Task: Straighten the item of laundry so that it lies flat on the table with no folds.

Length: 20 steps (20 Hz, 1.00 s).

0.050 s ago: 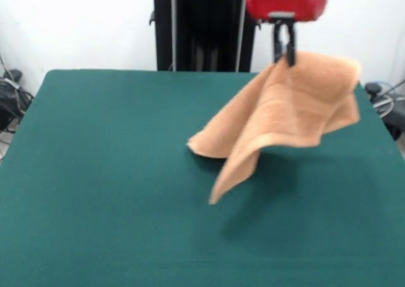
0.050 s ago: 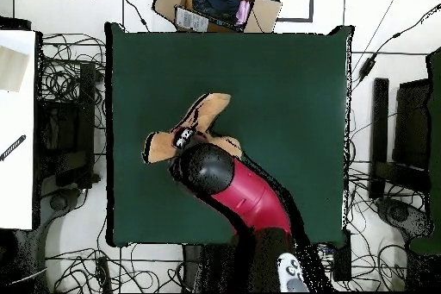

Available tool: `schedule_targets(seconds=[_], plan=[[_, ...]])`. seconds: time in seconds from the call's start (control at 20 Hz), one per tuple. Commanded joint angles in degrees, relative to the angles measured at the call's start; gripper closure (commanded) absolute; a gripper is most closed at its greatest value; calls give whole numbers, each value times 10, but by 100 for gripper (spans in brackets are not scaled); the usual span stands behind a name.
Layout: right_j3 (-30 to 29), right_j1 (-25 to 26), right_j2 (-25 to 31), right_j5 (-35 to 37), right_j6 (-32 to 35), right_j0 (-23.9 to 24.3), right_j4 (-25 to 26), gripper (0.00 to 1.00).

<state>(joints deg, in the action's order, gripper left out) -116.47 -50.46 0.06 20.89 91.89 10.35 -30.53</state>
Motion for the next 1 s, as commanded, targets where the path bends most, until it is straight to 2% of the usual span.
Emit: schedule_targets(seconds=[0.05, 0.3, 0.75, 1.0], plan=[[-41, 83, 97, -99, 54, 39, 43, 100], [-14, 106, 89, -100, 75, 26, 49, 100], [9, 146, 104, -130, 81, 36, 63, 100], [21, 198, 132, -191, 89, 60, 87, 100]])
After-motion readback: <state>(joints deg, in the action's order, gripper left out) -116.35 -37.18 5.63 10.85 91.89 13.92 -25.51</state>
